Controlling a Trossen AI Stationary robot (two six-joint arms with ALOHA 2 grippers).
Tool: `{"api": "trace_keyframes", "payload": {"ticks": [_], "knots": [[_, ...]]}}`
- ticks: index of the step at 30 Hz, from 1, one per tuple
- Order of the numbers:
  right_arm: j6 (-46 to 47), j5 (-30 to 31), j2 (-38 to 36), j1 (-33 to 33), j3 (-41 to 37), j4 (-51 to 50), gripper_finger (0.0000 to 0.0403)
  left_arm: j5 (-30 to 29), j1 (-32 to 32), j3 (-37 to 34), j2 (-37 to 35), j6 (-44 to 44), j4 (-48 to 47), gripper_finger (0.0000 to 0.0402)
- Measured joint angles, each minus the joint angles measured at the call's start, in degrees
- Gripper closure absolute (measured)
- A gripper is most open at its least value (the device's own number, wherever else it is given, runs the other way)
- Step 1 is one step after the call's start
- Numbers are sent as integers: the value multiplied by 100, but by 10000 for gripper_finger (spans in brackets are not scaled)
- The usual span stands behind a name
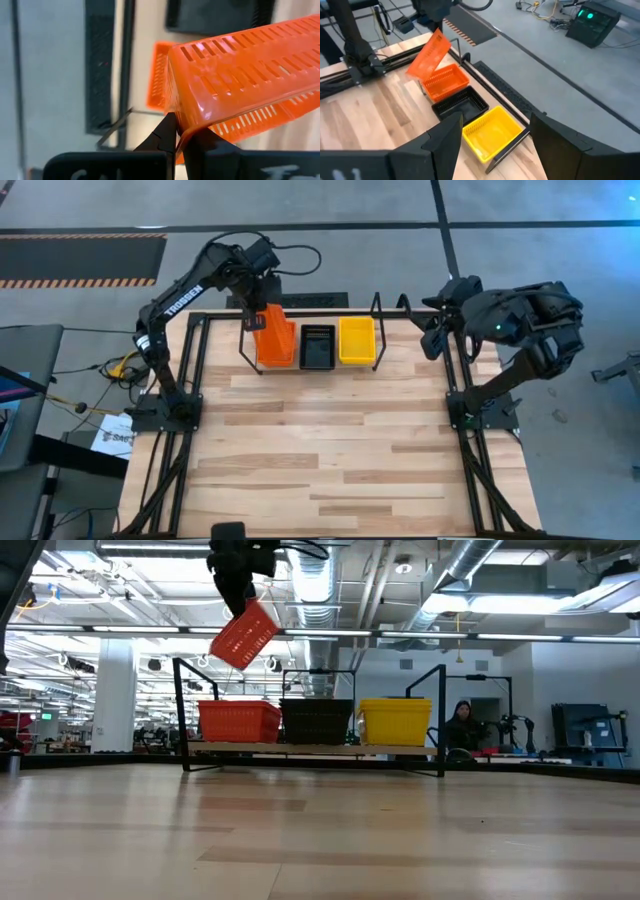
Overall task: Stack baskets on shelf by color
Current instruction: Stack the orange basket on the orange basket on the shelf
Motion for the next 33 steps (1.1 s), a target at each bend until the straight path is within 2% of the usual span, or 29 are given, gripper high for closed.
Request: {"api": "trace_keyframes", "payload": {"ticks": [5, 14, 24, 33], "knots": [[-127, -109, -107, -151, -1, -1, 148, -442, 157, 0, 0, 300, -2, 401], [-277, -105, -213, -404, 1, -1, 148, -155, 134, 1, 36, 365, -3, 401], [-446, -195, -154, -455, 1, -1, 148, -709, -106, -21, 777, 474, 4, 402], [-448, -421, -76, -453, -1, -1, 148, -755, -115, -22, 1305, 512, -2, 402]]}}
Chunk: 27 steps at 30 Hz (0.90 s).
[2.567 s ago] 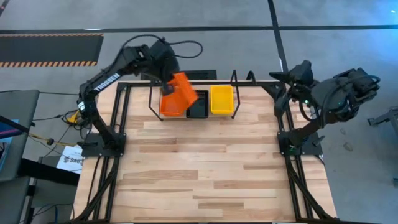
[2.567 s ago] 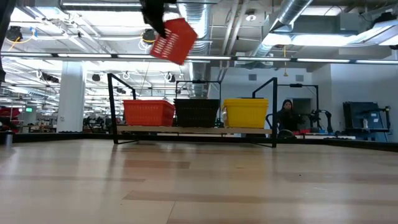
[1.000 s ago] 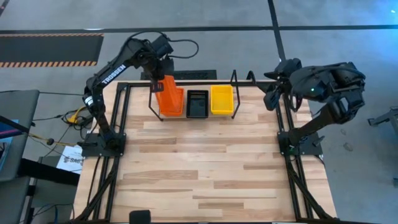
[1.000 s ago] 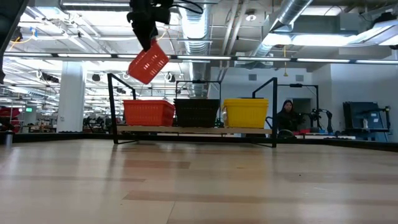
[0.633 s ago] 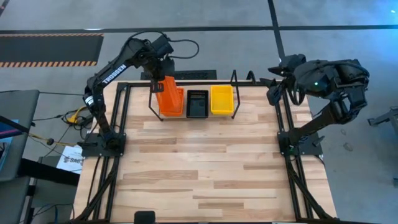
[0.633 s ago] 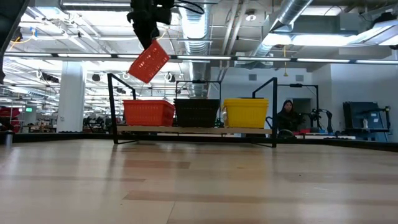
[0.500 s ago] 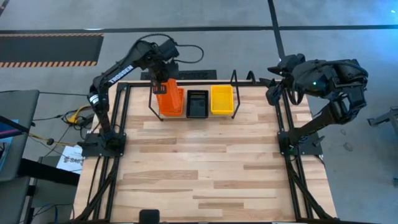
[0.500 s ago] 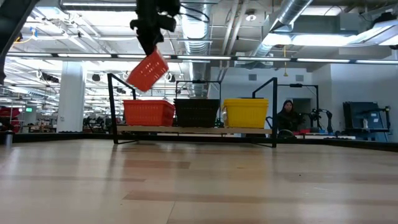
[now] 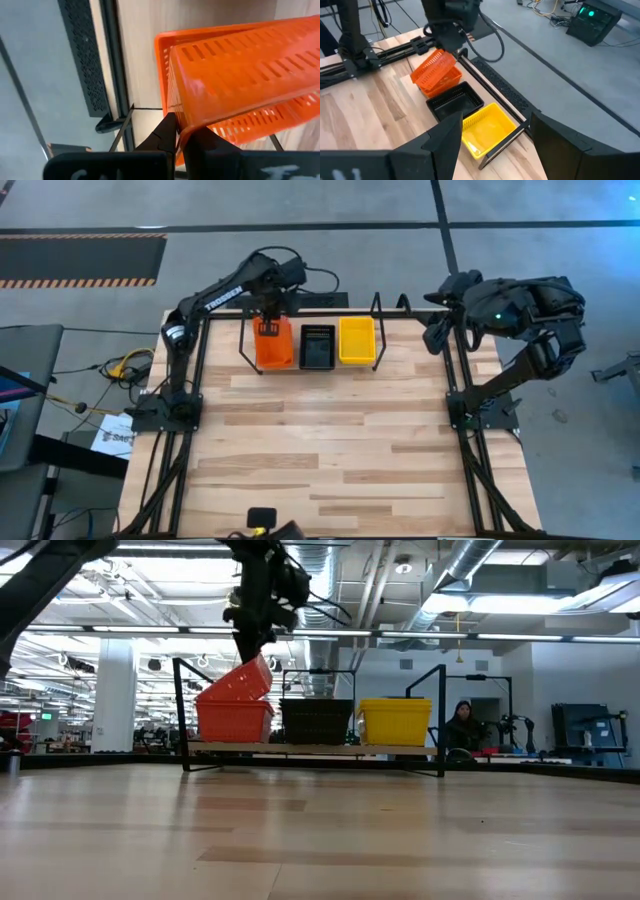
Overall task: Stack baskets on shelf by color
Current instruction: Stack the orange basket on the orange basket on the shelf
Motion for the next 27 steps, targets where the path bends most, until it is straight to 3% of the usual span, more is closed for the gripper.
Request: {"api": "trace_keyframes", "payload": {"ticks": [13, 19, 27], "knots": [[-2, -12, 72, 0, 0, 1, 148, 209, 2, -2, 588, 12, 0, 401], [-2, -35, 80, 0, 0, 0, 148, -451, 2, -2, 577, -507, -19, 401], [2, -109, 76, 0, 0, 0, 148, -261, 2, -2, 576, -721, -6, 401]]}}
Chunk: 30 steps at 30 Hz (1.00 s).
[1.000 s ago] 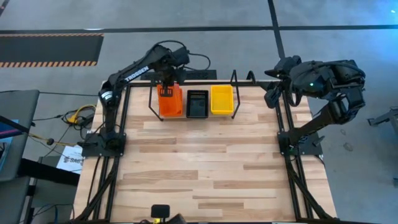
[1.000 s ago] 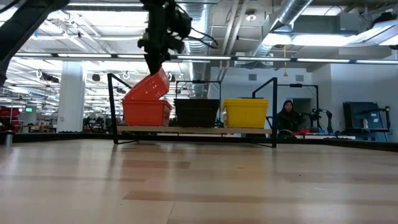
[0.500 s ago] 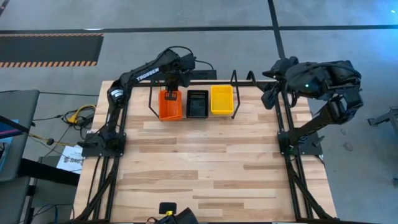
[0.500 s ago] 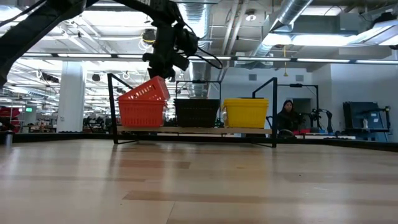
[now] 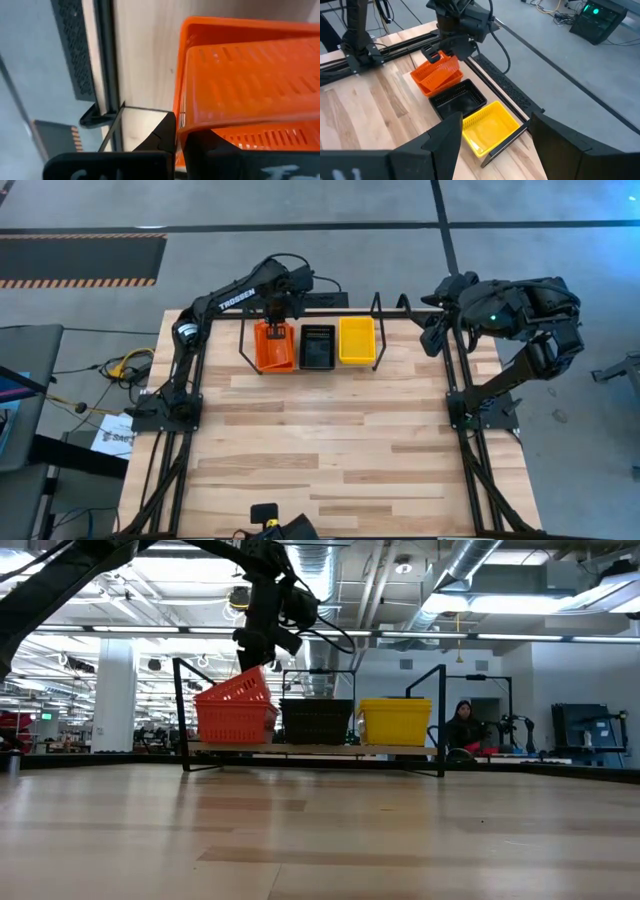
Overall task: Stack baskets on shelf by color
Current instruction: Stack the orange basket on the orange basket on the shelf
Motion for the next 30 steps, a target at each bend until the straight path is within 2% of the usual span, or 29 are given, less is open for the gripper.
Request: {"api": "trace_keyframes", "payload": {"ticks": [4, 18, 22, 30], "knots": [[0, -1, 0, 0, 0, 1, 148, 77, -2, 0, 0, 159, 13, 401], [0, -14, 0, 0, 0, 2, 148, -229, -127, -65, 89, 610, 11, 401], [-115, -15, 0, 0, 0, 0, 148, -676, -387, -173, 94, 873, 12, 401], [-306, -16, 0, 0, 0, 0, 148, -957, -741, -313, 92, 920, 15, 401]]}}
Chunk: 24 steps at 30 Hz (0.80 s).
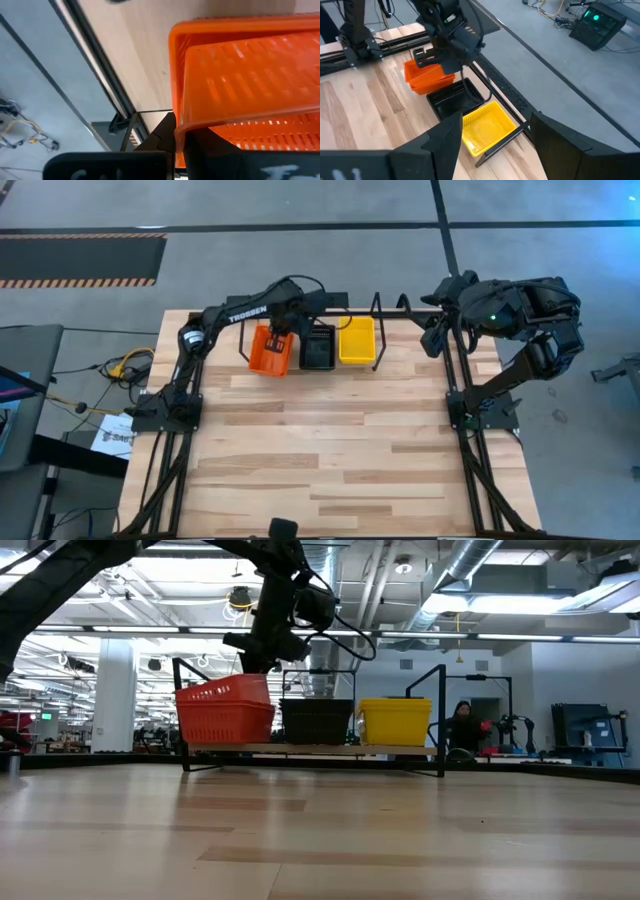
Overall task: Stack baskets on shelf by color
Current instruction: Stack the orange basket on the orange basket on the shelf
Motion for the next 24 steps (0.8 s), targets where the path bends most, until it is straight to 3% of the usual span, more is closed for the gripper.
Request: {"api": "trace_keyframes", "payload": {"ticks": [18, 24], "knots": [[7, -198, -1, 13, 0, 0, 148, 2, -65, -143, 2, -13, 453, 401], [9, -262, -2, 13, 0, 1, 148, 318, 20, -135, 88, 93, 599, 401]]}}
